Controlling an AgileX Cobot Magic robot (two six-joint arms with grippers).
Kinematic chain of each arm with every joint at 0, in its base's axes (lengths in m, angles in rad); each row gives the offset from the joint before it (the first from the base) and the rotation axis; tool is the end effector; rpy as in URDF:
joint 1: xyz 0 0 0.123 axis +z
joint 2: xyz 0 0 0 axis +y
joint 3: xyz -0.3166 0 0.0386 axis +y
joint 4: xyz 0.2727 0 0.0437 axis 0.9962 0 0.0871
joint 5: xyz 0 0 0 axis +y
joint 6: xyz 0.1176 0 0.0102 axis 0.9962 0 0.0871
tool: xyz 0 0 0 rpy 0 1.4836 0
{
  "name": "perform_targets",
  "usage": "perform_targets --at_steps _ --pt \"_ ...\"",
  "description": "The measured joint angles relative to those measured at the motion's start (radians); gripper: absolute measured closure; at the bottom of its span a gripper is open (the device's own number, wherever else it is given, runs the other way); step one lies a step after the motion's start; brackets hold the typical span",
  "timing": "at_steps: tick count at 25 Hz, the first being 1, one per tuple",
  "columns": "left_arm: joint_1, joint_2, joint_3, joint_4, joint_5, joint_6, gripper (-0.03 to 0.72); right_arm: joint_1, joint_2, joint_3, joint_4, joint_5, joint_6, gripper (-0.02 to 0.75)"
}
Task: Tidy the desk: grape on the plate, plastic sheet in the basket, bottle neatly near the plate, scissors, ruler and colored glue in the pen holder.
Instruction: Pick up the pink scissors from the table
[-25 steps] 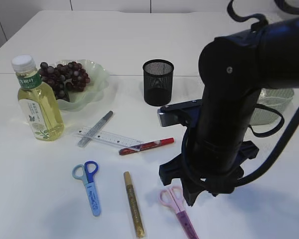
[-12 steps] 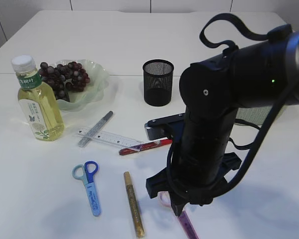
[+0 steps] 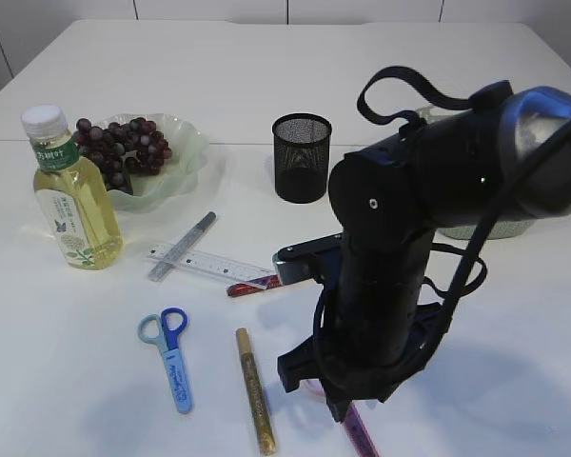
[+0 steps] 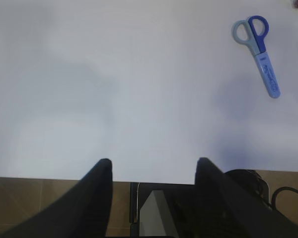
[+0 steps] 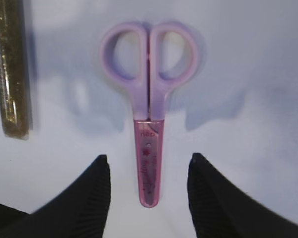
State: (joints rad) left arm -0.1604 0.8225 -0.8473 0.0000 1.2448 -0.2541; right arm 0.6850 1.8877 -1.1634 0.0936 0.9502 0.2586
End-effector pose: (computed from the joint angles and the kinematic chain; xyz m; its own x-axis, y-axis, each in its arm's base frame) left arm 0.1327 -0.0215 0.3248 -0.9054 -0.1082 -0.4105 -0.0701 0.9918 -0.1066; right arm 0.2783 0.2390 0.1462 -0.9307 -0.3638 0.0371 -0.3608 0.9302 0.0679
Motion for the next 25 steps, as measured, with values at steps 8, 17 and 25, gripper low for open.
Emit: perform_targets --at_steps 8,17,25 --pt "0.000 0.000 0.000 0.000 0.000 0.000 0.303 0.020 0.036 0.000 0.000 -0.023 0.000 0.333" --pt "0.000 0.000 0.000 0.000 0.000 0.000 0.303 0.020 0.058 0.000 -0.028 -0.056 0.000 0.333" --pt "0.000 0.000 0.000 0.000 0.000 0.000 0.303 0.020 0.081 0.000 -0.037 -0.056 0.001 0.333"
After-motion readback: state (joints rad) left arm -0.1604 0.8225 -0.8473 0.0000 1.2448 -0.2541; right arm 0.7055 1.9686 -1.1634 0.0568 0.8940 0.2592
